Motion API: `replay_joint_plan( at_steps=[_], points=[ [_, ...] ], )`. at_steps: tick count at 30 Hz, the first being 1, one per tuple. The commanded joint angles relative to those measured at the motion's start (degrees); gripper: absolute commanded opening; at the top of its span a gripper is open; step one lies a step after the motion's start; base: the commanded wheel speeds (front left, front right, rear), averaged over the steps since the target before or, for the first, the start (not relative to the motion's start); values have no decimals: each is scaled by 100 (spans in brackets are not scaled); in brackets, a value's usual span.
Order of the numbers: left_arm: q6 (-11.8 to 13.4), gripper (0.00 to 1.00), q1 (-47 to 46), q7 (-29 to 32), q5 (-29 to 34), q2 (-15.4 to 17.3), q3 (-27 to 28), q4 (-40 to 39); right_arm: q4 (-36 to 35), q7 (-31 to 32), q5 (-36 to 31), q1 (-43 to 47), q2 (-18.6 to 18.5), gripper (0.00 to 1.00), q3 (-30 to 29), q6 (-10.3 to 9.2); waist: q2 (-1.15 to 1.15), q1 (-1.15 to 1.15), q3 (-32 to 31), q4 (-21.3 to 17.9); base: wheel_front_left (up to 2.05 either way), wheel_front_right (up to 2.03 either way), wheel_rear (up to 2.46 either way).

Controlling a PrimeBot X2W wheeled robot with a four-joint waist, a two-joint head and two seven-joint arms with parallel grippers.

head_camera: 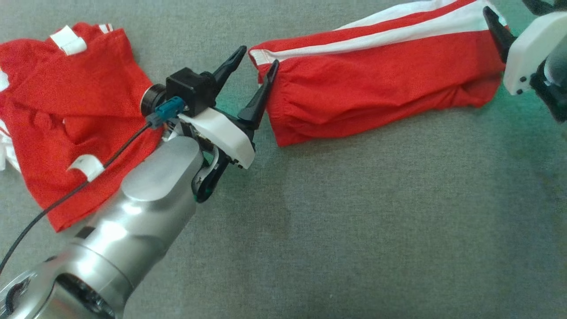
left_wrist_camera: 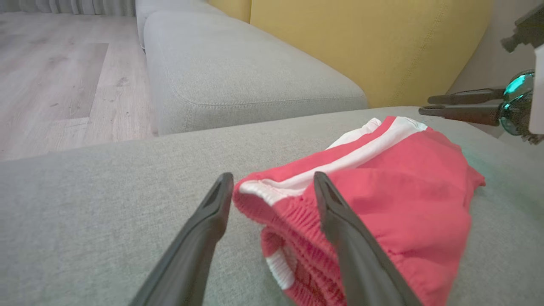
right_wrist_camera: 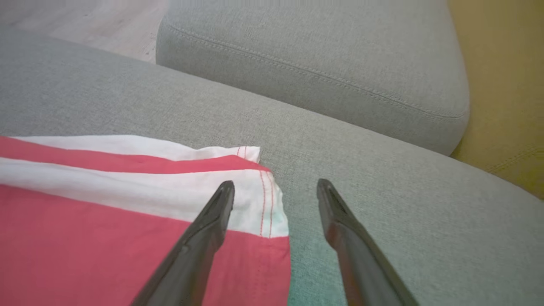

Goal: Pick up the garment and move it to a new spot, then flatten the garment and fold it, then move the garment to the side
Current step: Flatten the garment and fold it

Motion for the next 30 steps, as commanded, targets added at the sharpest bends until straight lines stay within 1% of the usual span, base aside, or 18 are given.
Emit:
replay_joint_plan(
  at_steps=[1, 3, 7, 13, 16, 18, 19, 22, 26, 30],
  points=[
    [14, 100, -143, -63, 62, 176, 269, -105, 3, -236, -51, -58, 19, 100, -79, -4, 0, 0, -122, -35, 0, 0, 0],
    [70, 100, -60, -68, 99, 234, 394, -164, 103, -471, -35, -11, 87, 100, -152, -4, 0, 0, -253, -60, 0, 0, 0],
    [241, 100, 215, -70, 208, 398, 901, -538, 142, -1089, -38, 102, 190, 100, -322, -4, 0, 0, -551, -121, 0, 0, 0],
    [523, 100, 923, -71, 547, 651, 1689, -1317, -103, -2035, 114, 519, 501, 100, -756, -4, 0, 0, -1113, -229, 0, 0, 0],
    [672, 100, 1336, -71, 715, 740, 2042, -1707, -291, -2378, 92, 813, 707, 100, -1019, -4, 0, 0, -1362, -270, 0, 0, 0],
    [765, 100, 1623, -71, 773, 766, 2265, -1934, -428, -2490, 49, 1065, 898, 100, -1178, -4, 0, 0, -1511, -295, 0, 0, 0],
    [765, 100, 1623, -71, 773, 766, 2265, -1934, -428, -2490, 49, 1065, 898, 100, -1178, -4, 0, 0, -1511, -295, 0, 0, 0],
    [873, 100, 2067, -71, 835, 770, 2550, -2235, -617, -2571, -95, 1517, 1196, 100, -1406, -4, 0, 0, -1720, -317, 0, 0, 0],
    [989, 100, 2637, -72, 1038, 763, 2748, -2506, -879, -2626, -342, 2193, 1607, 100, -1791, -4, 0, 0, -1930, -322, 0, 0, 0],
    [1030, 100, 3147, -72, 1263, 668, 2804, -2590, -1146, -2654, -619, 2945, 1988, 100, -2255, -4, 0, 0, -2064, -274, 0, 0, 0]
  ],
)
